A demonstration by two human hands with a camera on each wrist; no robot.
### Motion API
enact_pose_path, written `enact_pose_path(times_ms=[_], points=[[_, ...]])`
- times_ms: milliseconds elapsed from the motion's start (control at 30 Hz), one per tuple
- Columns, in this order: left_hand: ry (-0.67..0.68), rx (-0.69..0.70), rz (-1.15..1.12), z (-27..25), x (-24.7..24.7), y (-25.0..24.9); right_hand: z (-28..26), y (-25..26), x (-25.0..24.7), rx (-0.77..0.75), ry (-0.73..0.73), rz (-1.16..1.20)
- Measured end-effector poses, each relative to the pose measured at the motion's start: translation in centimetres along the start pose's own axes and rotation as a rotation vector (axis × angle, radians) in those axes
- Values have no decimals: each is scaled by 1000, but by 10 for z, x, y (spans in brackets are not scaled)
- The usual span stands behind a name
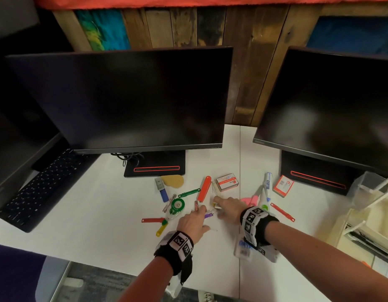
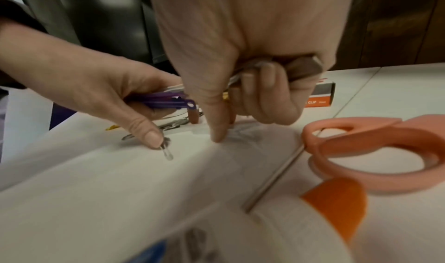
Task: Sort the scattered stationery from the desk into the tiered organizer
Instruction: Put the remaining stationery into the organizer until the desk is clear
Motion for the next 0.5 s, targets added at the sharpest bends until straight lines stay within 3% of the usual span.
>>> enact_pose_path(times_ms=[133, 267, 367, 500], points=[[-23, -22, 87, 5, -2, -6, 4, -5, 5, 40, 31, -102], [-51, -13, 194, 7, 2, -8, -3, -13, 1, 43, 63, -49], [-29, 6, 250, 7, 7, -7, -8, -22, -7, 57, 51, 99], [-17, 52, 302, 7, 7, -12, -2, -31, -8, 114, -74, 492]])
Point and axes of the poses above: each hand's wrist, its own z-axis towards the middle knuckle, its own x-axis out of the palm, y = z × x, the point moved 2 cm from there along z, towards the middle knuckle, and after that the axes turned 9 degrees about -x, right-handed, at the moved point
